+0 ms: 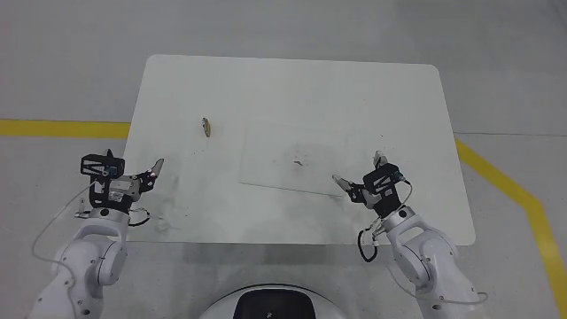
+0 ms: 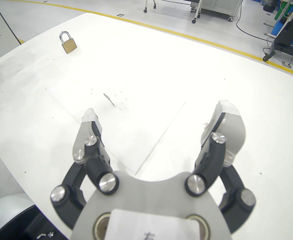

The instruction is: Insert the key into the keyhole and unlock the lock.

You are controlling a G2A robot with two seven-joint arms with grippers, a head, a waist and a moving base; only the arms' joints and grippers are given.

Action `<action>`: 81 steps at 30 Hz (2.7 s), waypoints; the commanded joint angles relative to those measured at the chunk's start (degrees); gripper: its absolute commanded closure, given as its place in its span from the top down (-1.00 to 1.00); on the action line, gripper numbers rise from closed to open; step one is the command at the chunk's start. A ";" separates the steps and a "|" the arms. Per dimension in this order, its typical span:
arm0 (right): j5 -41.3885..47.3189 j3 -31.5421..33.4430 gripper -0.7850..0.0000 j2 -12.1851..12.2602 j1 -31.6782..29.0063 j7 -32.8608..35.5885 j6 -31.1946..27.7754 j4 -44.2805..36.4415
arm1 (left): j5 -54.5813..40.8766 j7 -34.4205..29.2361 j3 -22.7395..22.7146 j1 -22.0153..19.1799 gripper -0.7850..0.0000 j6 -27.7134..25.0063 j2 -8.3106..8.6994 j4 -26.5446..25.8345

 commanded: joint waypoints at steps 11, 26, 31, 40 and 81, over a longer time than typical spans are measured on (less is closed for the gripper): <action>0.02 0.00 1.00 0.00 0.00 0.01 -0.01 0.00 | 0.00 0.00 0.00 0.00 1.00 0.00 0.00 0.00; -0.20 -5.19 1.00 -0.49 8.81 5.07 -1.91 3.80 | 0.00 0.00 0.00 0.00 1.00 0.00 0.00 0.00; -4.25 -10.37 1.00 -0.83 13.62 8.86 -4.15 5.41 | 0.00 0.00 0.00 0.00 1.00 0.00 0.00 0.00; -3.97 -17.90 -0.03 -1.68 21.28 16.86 -10.26 11.52 | 0.00 0.00 0.00 0.00 1.00 0.00 0.00 0.00; 8.05 -10.77 -1.00 -1.73 15.84 1.54 -0.69 7.64 | 0.00 0.00 0.00 0.00 1.00 0.00 0.00 0.00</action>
